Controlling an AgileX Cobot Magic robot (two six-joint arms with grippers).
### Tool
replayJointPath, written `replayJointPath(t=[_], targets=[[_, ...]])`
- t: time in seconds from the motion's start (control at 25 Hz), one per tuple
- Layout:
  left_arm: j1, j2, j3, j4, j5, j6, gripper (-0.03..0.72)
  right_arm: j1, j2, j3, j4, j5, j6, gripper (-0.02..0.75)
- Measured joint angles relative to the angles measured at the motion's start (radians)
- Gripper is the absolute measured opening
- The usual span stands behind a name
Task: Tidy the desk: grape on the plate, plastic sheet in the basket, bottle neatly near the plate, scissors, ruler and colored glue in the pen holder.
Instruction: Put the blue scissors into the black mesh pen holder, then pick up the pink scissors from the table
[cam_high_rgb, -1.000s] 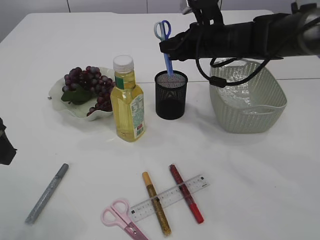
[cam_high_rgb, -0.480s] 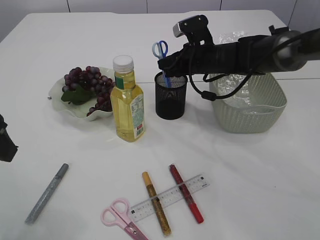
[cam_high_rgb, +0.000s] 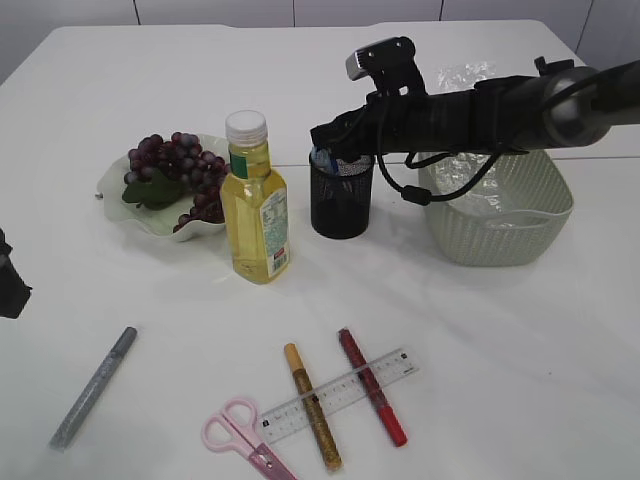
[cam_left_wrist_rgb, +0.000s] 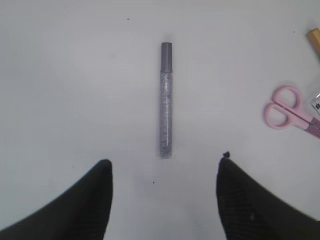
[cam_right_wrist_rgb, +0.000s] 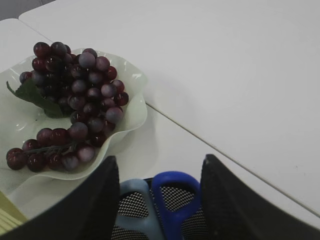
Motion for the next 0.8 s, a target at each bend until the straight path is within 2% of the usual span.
replayJointPath(t=[0.24,0.36,0.48,0.8], targets=[[0.000,0.000,0.000,0.004,0.000,0.000,0.475,0.000,-0.047,0.000,-0.013,0.000,0.081,0.399],[0.000,0.000,0.000,0.006,-0.002,0.000,0.475,0.000,-0.127,0.000,-0.099,0.000,0.199,0.399],[0.000,0.000,0.000,0.008,-0.002,0.000,0.475,0.000,-0.223,0.000,-0.306,0.013,0.451,0.399],[0.000,0.000,0.000,0.008,-0.002,0.000,0.475,0.043,-0.463,0.000,-1.102,0.293,1.258,0.400]])
